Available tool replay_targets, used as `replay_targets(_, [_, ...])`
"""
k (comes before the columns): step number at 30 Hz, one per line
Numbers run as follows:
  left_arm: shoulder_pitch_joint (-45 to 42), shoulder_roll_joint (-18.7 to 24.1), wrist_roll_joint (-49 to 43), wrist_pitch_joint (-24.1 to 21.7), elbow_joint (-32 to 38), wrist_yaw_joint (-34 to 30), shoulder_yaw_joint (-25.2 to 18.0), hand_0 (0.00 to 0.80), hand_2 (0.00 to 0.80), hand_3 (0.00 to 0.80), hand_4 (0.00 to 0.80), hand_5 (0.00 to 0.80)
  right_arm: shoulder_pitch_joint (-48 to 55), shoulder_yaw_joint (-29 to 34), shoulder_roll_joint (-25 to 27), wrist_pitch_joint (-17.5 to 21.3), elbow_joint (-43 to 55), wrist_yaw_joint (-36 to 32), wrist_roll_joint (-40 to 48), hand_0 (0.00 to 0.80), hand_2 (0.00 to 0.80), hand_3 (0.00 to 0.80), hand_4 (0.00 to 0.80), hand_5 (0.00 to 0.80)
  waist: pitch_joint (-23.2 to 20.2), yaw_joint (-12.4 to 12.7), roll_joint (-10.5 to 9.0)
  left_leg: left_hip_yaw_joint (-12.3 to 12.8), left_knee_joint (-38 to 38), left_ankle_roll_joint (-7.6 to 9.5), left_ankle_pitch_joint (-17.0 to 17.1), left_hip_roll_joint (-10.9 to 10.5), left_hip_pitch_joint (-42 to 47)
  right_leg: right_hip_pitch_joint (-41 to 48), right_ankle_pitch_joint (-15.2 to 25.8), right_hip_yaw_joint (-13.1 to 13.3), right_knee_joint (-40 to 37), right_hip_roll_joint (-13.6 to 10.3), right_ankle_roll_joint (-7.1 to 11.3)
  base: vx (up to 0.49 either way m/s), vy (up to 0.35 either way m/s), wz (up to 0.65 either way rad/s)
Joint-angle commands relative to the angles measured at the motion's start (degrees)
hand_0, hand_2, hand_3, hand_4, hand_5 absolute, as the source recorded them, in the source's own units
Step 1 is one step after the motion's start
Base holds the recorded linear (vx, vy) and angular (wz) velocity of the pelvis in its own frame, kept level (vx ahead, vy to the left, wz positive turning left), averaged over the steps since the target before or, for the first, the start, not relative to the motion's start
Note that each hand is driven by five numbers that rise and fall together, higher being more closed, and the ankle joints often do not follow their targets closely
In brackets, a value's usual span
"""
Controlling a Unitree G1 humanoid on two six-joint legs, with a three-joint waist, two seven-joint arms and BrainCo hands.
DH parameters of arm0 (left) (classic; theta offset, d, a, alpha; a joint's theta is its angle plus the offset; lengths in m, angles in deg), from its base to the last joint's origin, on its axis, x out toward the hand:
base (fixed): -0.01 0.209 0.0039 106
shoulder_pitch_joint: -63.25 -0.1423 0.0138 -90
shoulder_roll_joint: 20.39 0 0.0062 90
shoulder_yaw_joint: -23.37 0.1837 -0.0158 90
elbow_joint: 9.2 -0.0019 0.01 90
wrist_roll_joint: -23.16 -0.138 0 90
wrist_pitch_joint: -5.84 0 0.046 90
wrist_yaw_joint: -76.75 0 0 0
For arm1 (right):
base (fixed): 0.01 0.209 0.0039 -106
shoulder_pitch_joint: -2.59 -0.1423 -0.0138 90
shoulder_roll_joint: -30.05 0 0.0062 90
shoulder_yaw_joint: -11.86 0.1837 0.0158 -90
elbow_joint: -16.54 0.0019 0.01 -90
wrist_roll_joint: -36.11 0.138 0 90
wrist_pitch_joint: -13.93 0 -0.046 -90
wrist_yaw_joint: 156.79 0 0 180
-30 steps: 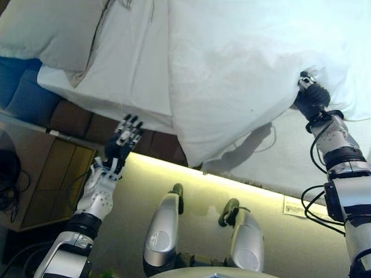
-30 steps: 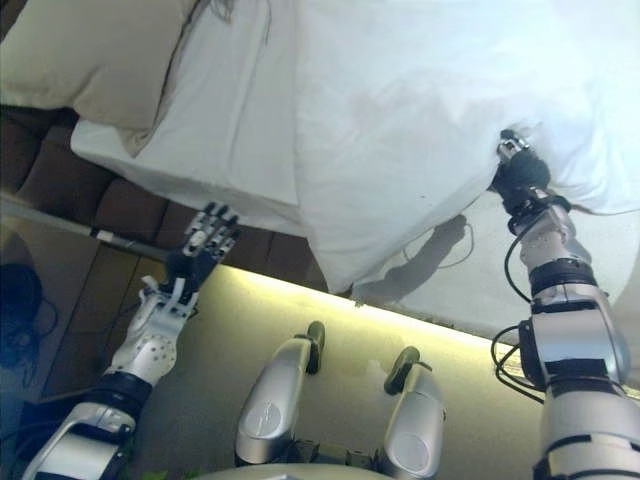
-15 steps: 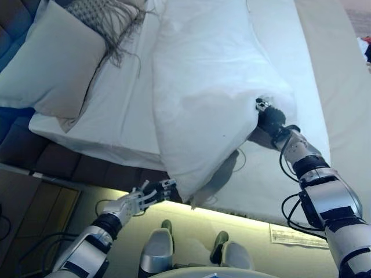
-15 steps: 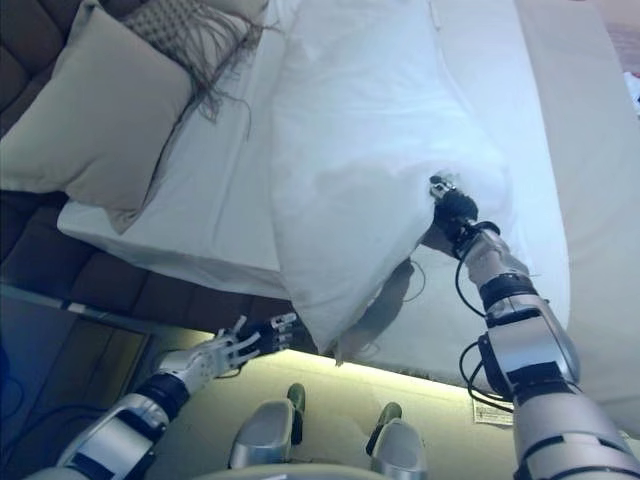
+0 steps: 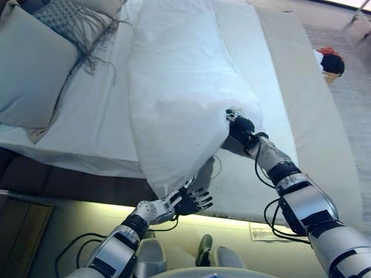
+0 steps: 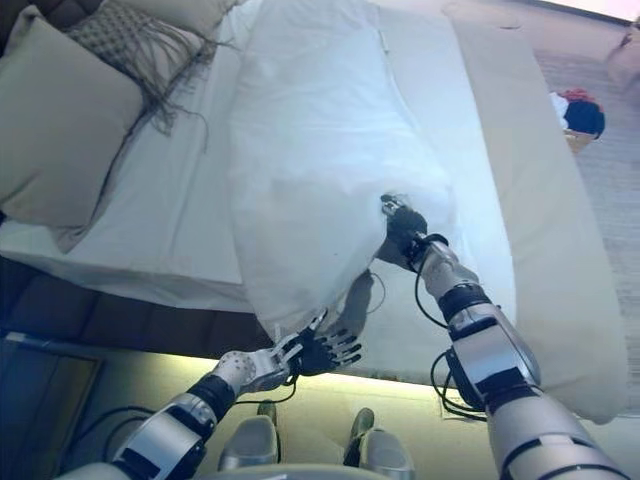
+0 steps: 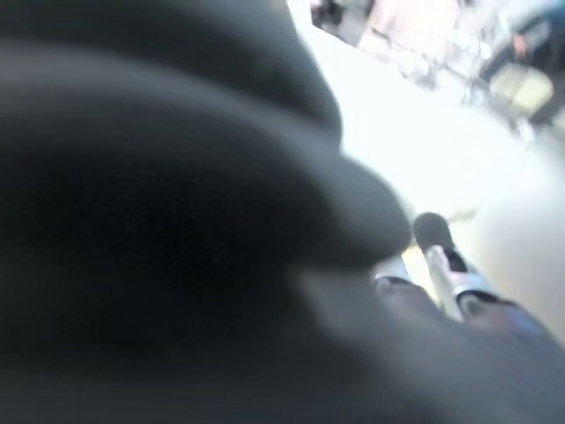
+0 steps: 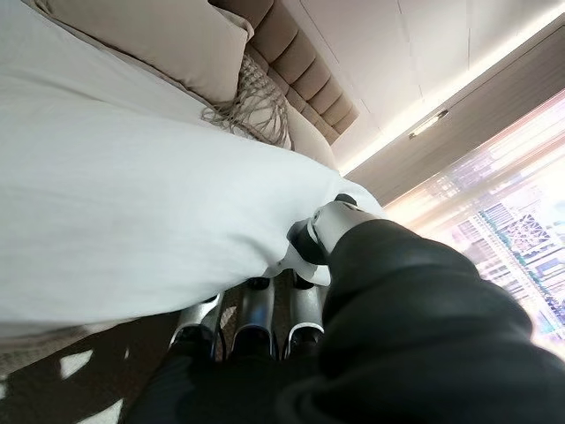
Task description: Make the bed neatly
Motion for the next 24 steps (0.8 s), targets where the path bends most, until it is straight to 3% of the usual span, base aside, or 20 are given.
replay_targets(1, [3.25,-4.78,10.73,1.16,-1.4,1.38,0.05,0.0,0.0,0.0,0.0,0.0,-3.81,0.96,0.86,4.21,8.32,-0.91,2.21,0.8,0.8,0.8,0.8,0.8,-1.58,0.07,-1.93,-0.26,-5.51,-2.09,6.17,4.63,0.04,1.02,1.68,0.92,-1.12,-3.68,4.78,0.029,-0.12,-0.13])
replay_targets(7, [3.0,-6.86,22.76,-6.98,1.99,-0.35,-0.77,0.0,0.0,0.0,0.0,0.0,-1.84,1.2,-1.16,5.09,12.79,0.13,4.06,0.8,0.8,0.8,0.8,0.8,-1.68,-0.53,-3.03,0.39,-6.04,-2.74,6.52,5.81,0.44,1.18,1.58,1.35,-1.42,-2.55,4.39,0.016,-0.102,-0.06])
replay_targets(12, [3.36,-9.52,22.76,-14.91,4.81,-5.57,-2.1,0.0,0.0,0.0,0.0,0.0,1.7,2.06,-2.28,6.41,17.65,0.71,5.25,0.8,0.8,0.8,0.8,0.8,-1.53,-1.33,-4.2,0.67,-6.02,-3.11,6.42,6.63,0.5,1.19,1.57,1.71,-1.48,-1.76,4.29,0.01,-0.108,-0.11])
replay_targets(15, [4.06,-11.31,22.76,-22.12,6.66,-8.08,-3.16,0.0,0.0,0.0,0.0,0.0,3.82,1.89,-2.6,6.54,20.39,1.36,5.42,0.8,0.8,0.8,0.8,0.8,-1.35,-2.08,-5.06,1.1,-6.25,-3.31,6.47,7.18,0.46,1.0,1.45,1.9,-1.48,-1.31,4.22,-0.023,-0.081,-0.05])
replay_targets(24, [6.14,-14.02,22.76,-30.65,10.35,-9.87,-3.04,0.0,0.0,0.0,0.0,0.0,7.88,0.8,-3.17,5.8,23.0,-0.3,5.74,0.8,0.8,0.8,0.8,0.8,-1.88,-4.11,-6.21,2.81,-6.48,-3.59,6.44,8.11,1.35,1.1,1.15,2.91,-1.29,-0.47,4.02,-0.002,-0.045,-0.05])
